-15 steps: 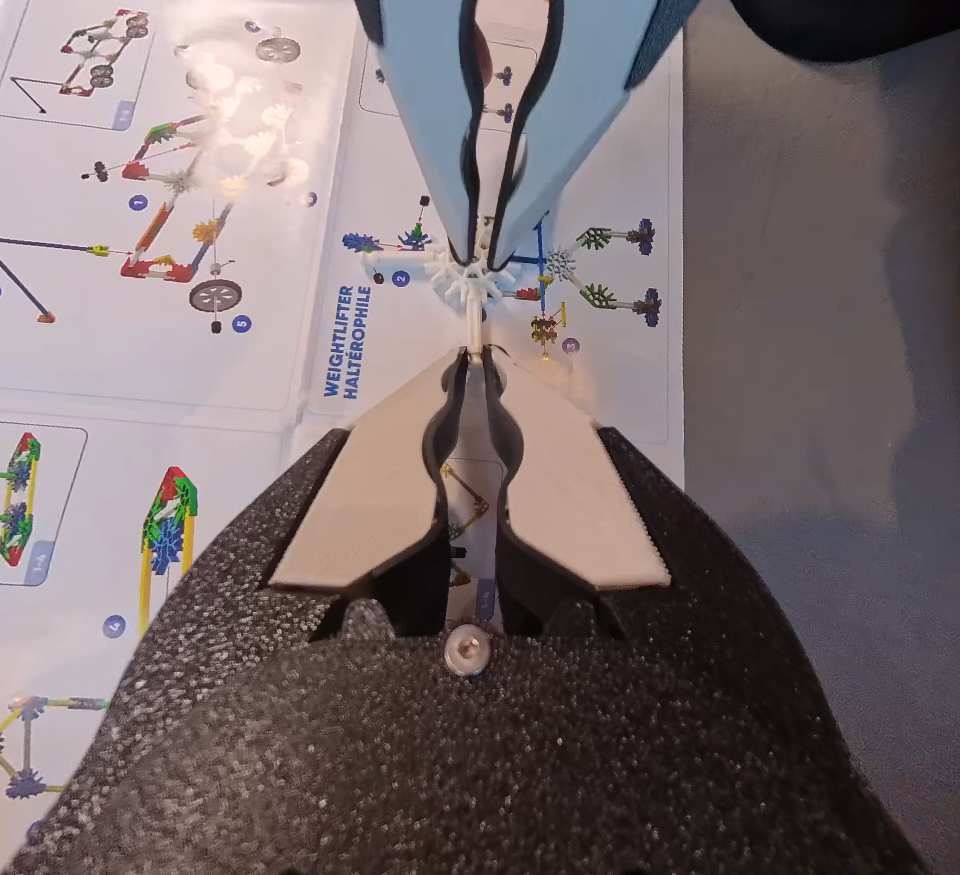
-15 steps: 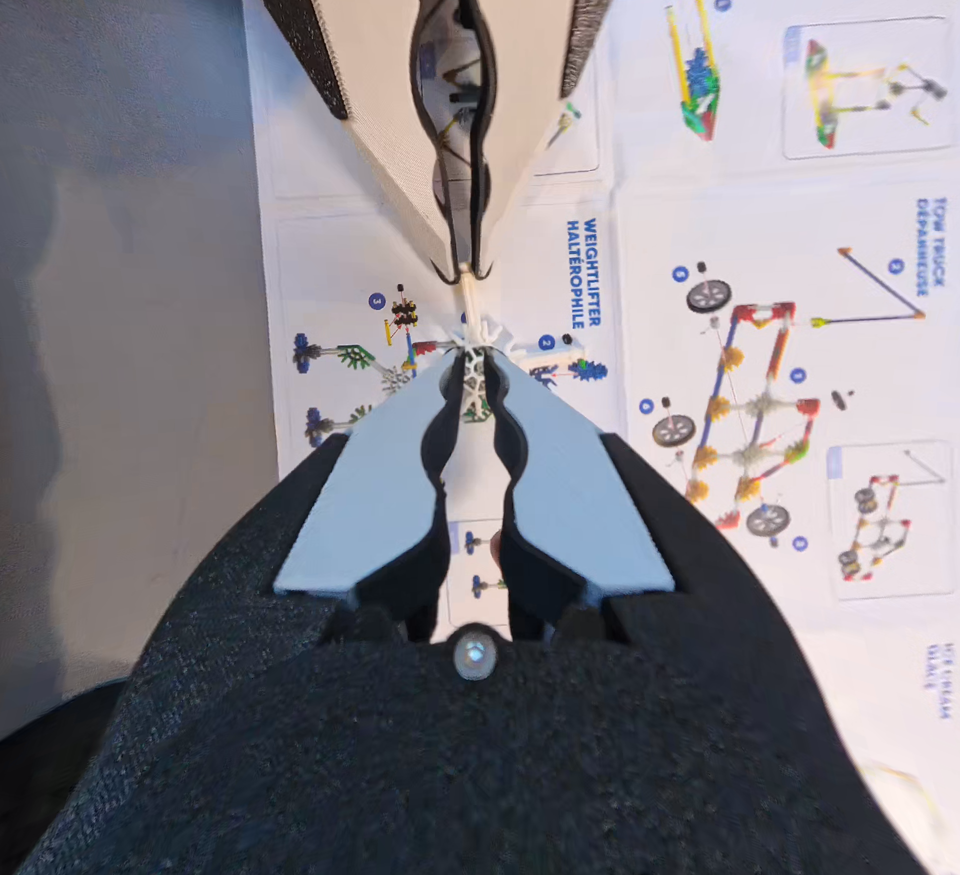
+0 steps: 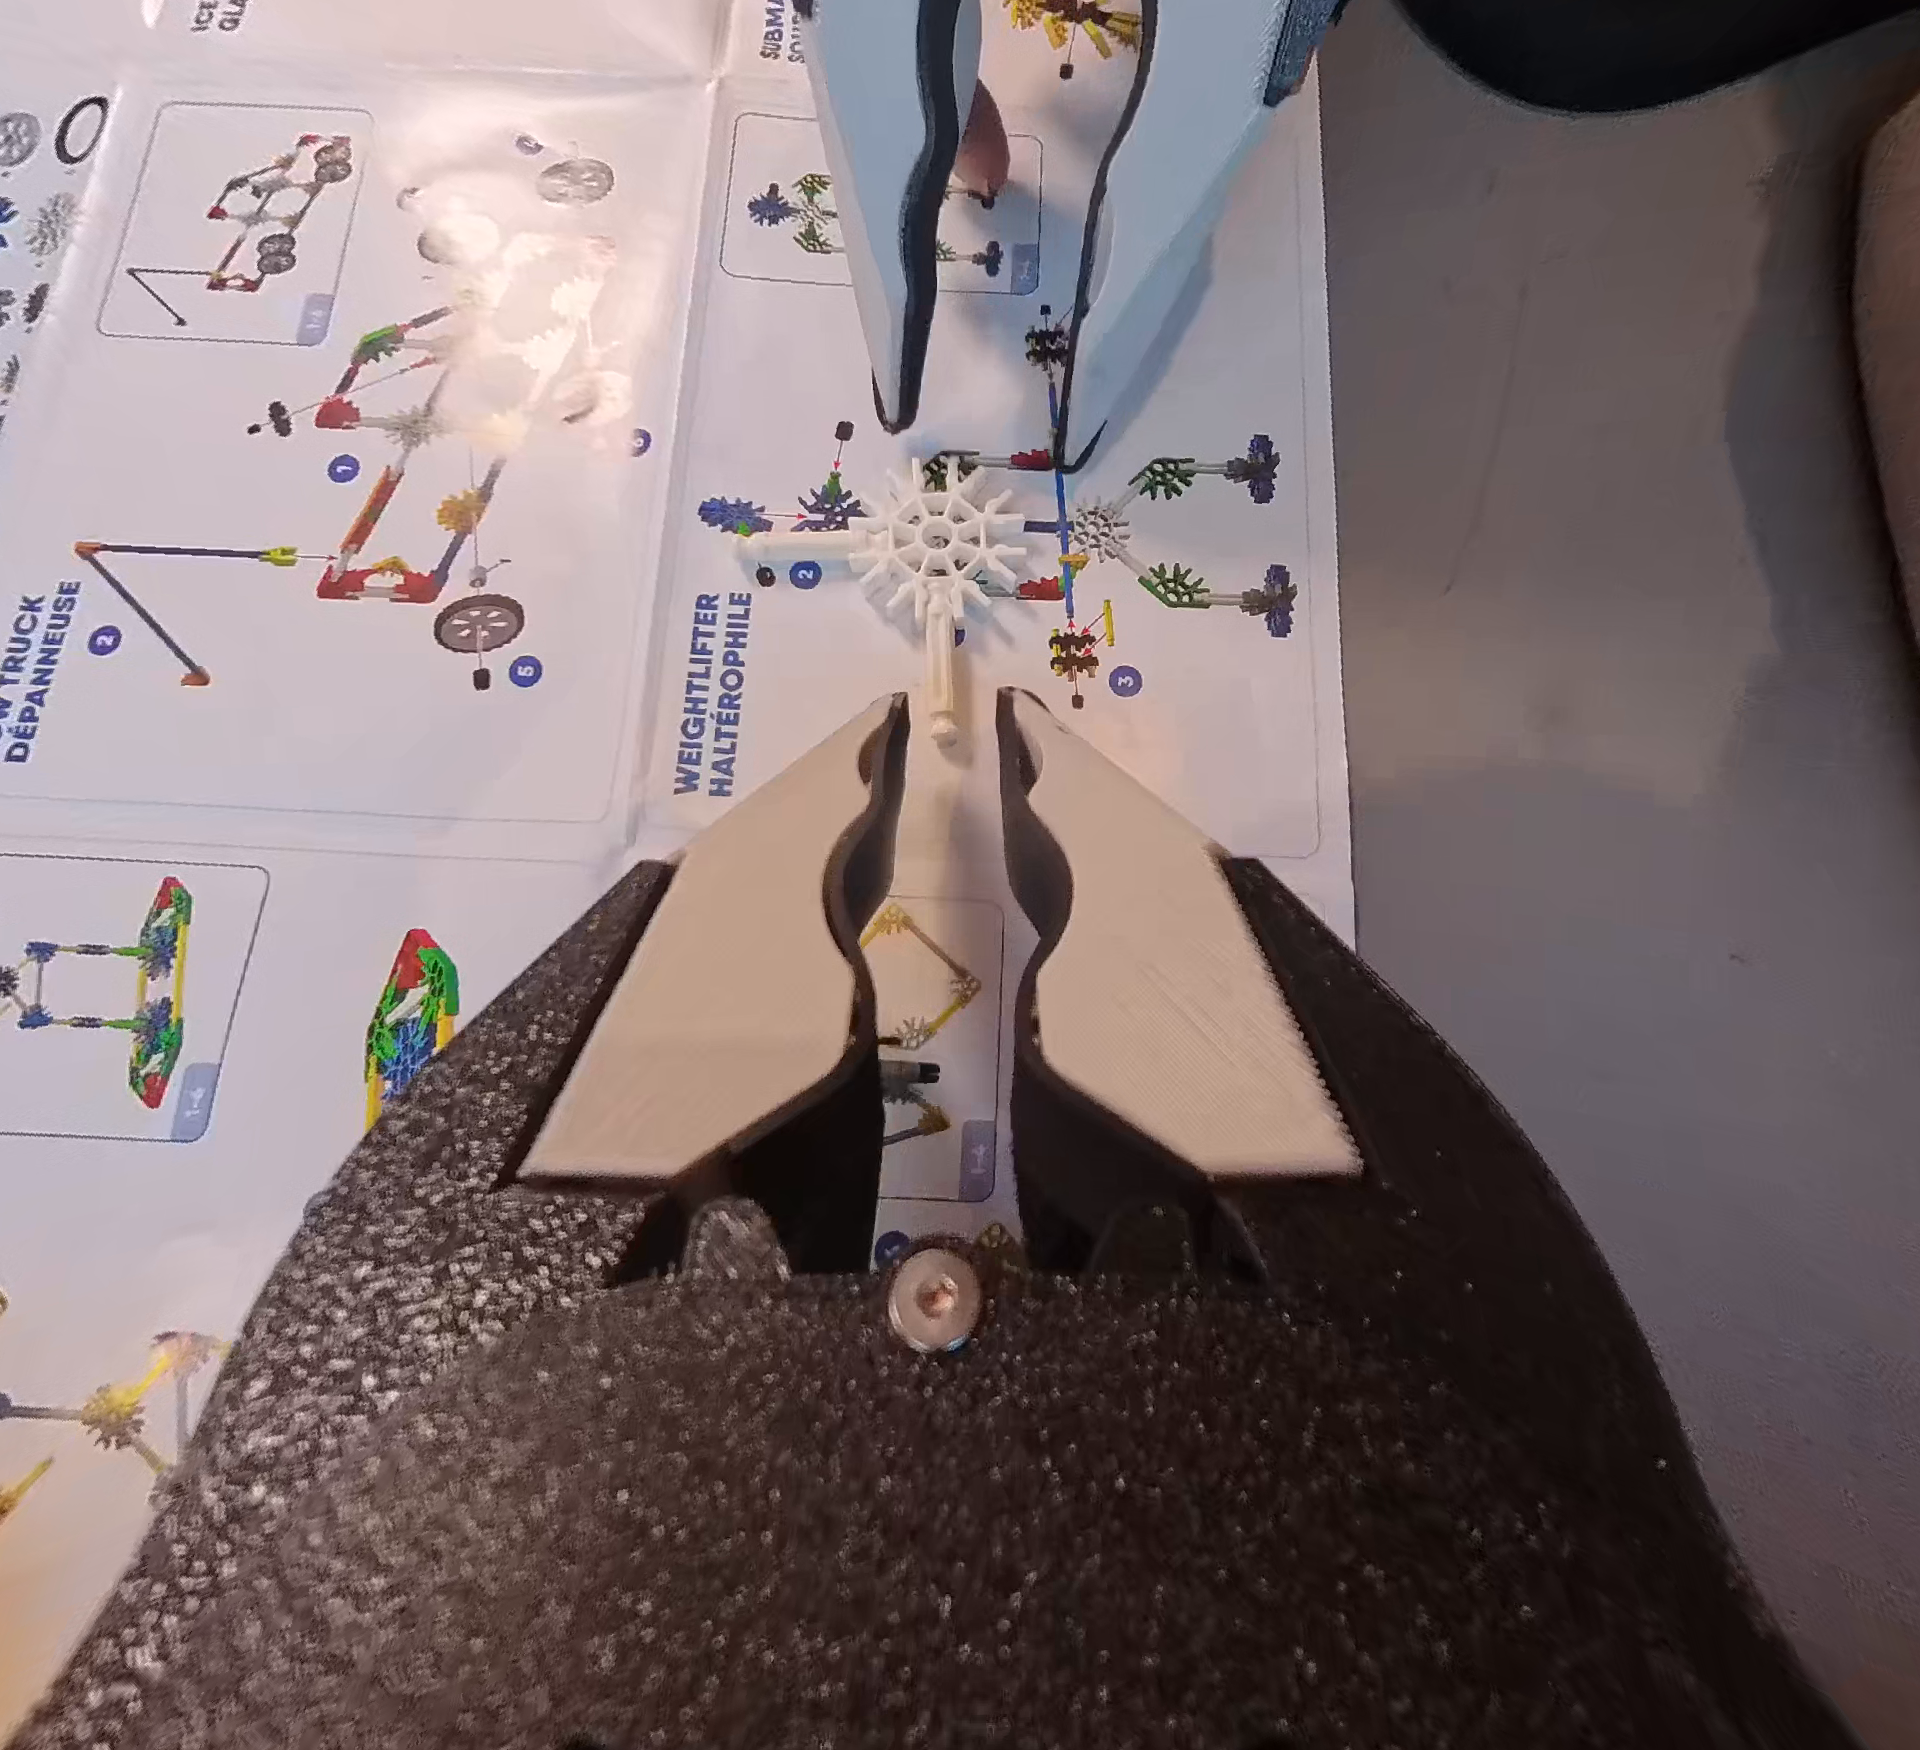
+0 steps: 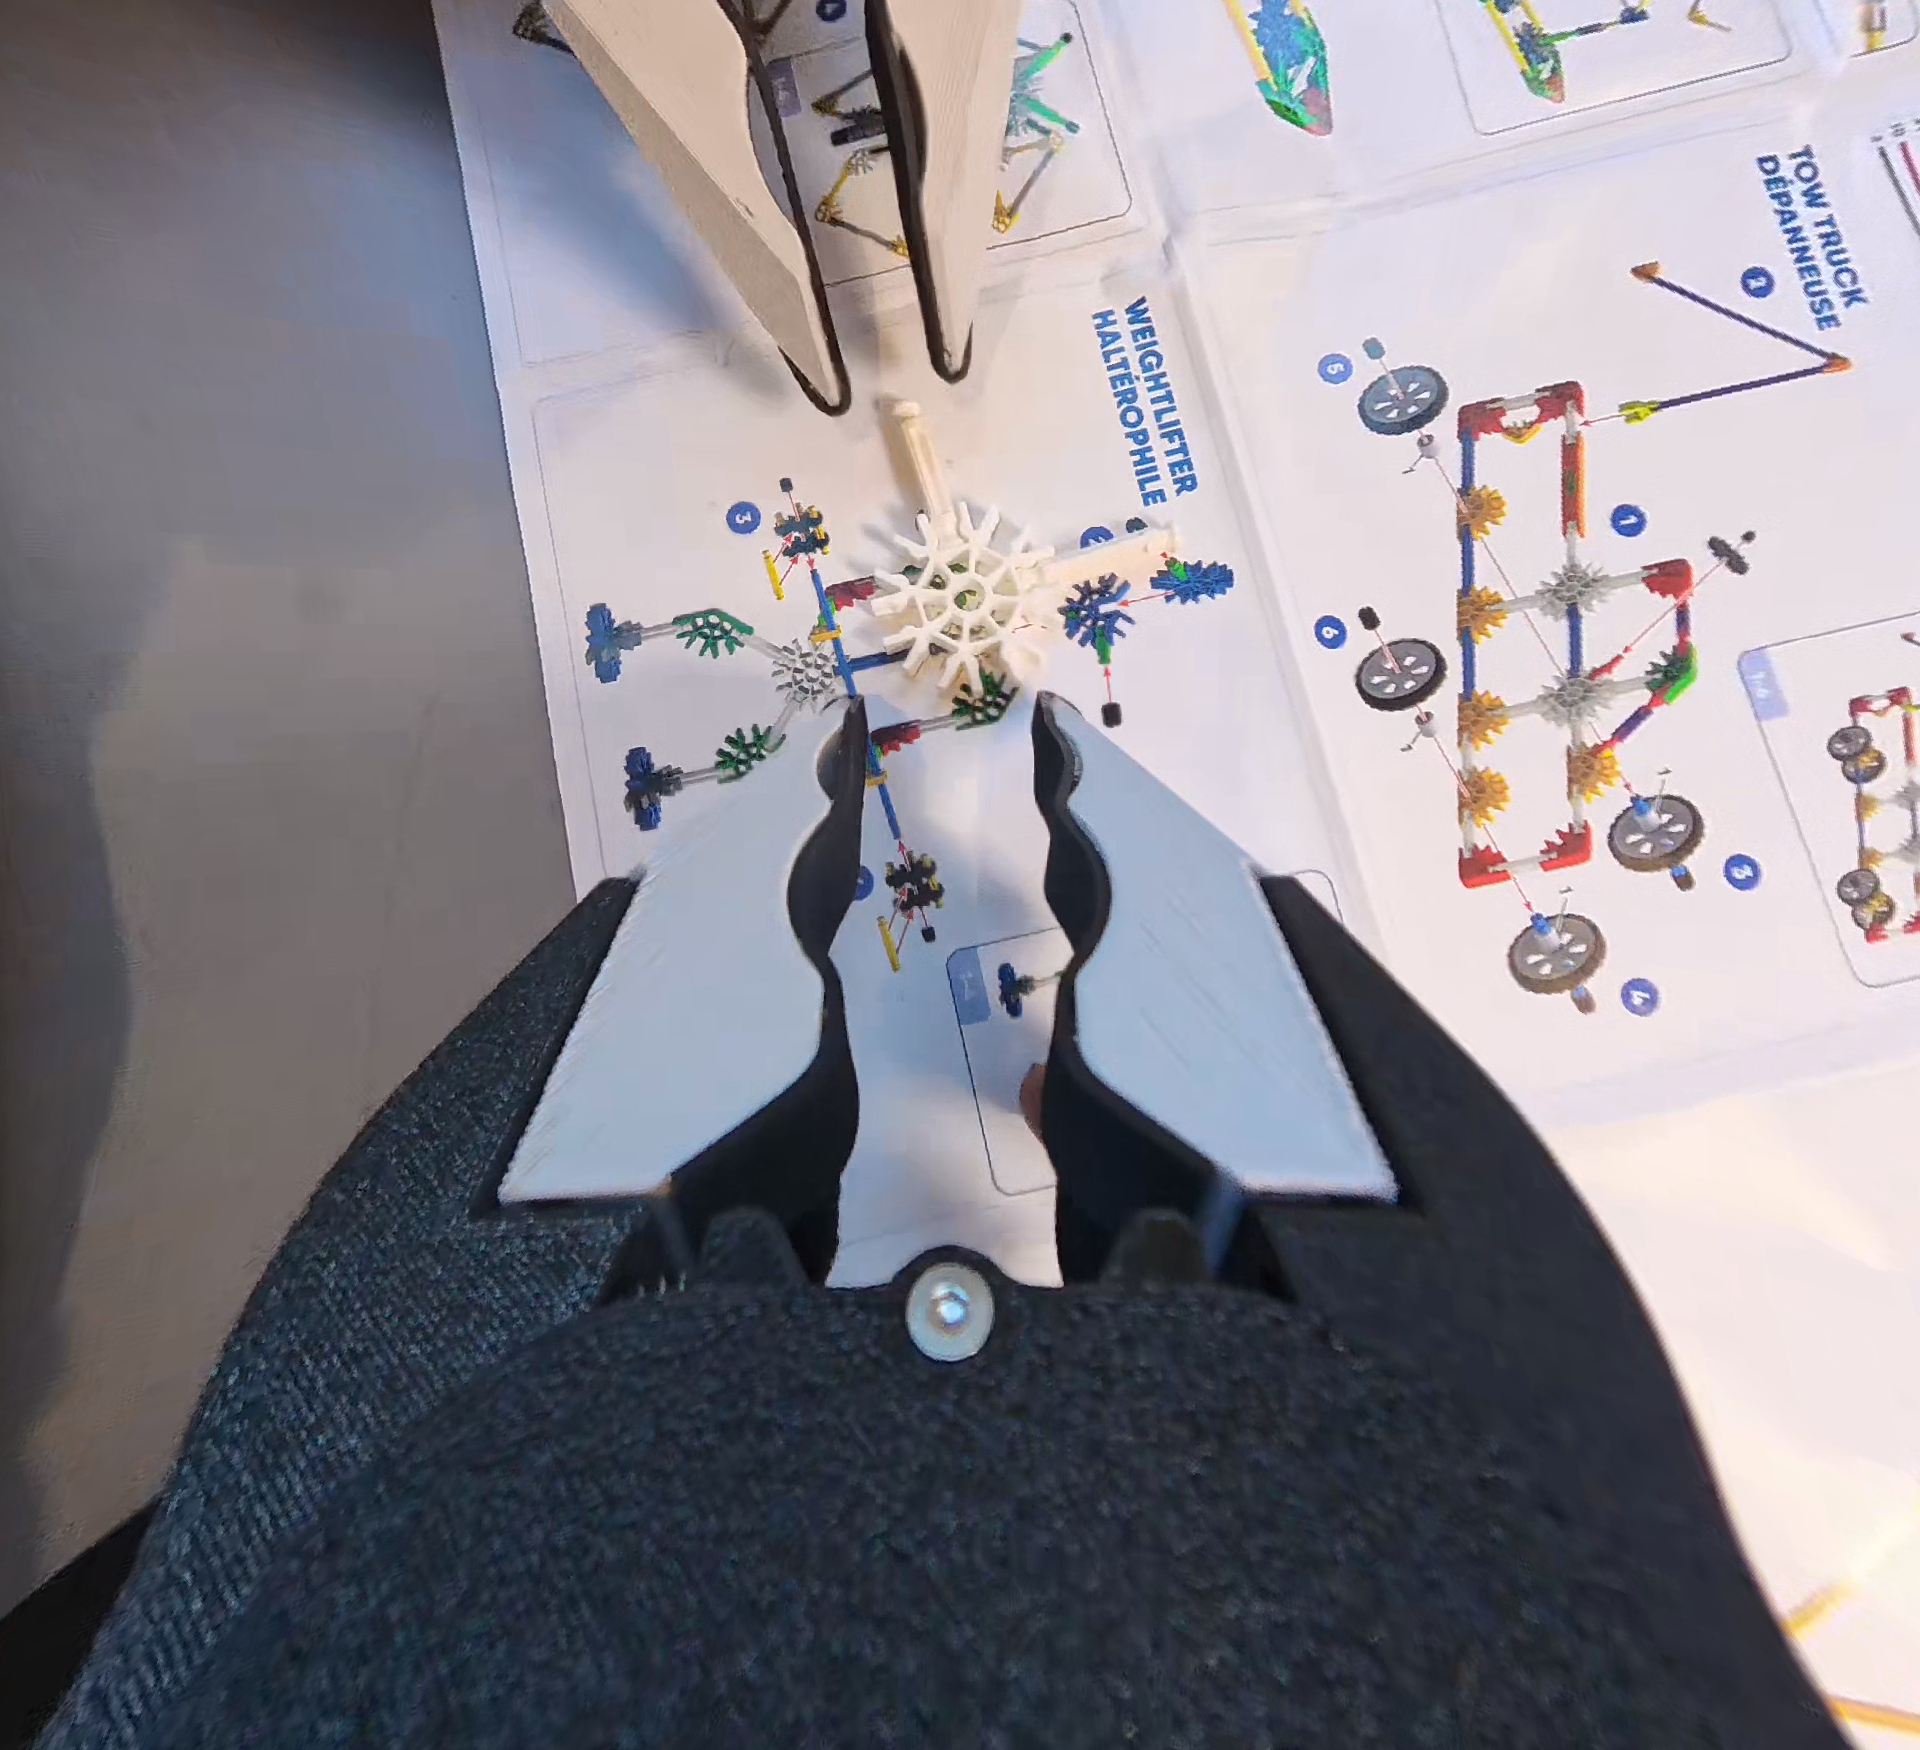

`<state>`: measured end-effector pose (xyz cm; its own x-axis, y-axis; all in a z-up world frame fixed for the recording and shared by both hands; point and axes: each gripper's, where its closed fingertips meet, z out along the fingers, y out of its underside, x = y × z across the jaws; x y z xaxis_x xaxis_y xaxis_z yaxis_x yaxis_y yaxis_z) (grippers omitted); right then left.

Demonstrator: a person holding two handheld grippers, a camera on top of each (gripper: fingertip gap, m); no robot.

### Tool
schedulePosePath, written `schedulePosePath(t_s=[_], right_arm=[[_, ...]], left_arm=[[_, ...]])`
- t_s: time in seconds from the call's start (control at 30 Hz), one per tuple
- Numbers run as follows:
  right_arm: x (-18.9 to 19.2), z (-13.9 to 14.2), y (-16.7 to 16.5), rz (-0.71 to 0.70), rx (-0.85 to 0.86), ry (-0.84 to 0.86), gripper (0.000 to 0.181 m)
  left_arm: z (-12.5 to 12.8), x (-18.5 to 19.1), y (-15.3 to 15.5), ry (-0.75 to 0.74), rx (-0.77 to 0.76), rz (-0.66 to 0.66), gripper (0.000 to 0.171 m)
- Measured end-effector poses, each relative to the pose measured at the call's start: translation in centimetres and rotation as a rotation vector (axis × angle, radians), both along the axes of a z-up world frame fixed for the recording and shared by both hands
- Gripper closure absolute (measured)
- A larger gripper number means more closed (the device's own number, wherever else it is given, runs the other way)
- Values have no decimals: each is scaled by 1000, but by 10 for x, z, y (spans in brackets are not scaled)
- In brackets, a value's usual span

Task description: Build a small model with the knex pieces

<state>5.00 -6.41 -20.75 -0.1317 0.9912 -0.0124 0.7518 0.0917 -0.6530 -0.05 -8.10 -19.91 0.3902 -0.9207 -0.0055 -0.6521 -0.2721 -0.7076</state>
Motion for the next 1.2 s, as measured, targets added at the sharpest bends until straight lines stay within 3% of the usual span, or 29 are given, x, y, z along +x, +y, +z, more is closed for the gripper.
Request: schedulePosePath(t_s=[0.43, 0.63, 0.8, 0.93, 1.2], right_arm=[[-4, -2, -7, 27, 101, 5, 171], [0, 6, -10, 16, -6, 76, 171], [-3, 22, 24, -143, -31, 219, 166], [-2, 19, 62, -265, 97, 216, 170], [-26, 10, 104, -272, 137, 121, 181]], left_arm=[[-11, 3, -4, -2, -19, -19, 167], [-11, 6, -6, 1, -15, -32, 168], [-11, 7, -6, -5, -14, -29, 168], [-11, 7, -6, -12, -18, -27, 168], [-10, 7, -5, -31, -21, -21, 168]])
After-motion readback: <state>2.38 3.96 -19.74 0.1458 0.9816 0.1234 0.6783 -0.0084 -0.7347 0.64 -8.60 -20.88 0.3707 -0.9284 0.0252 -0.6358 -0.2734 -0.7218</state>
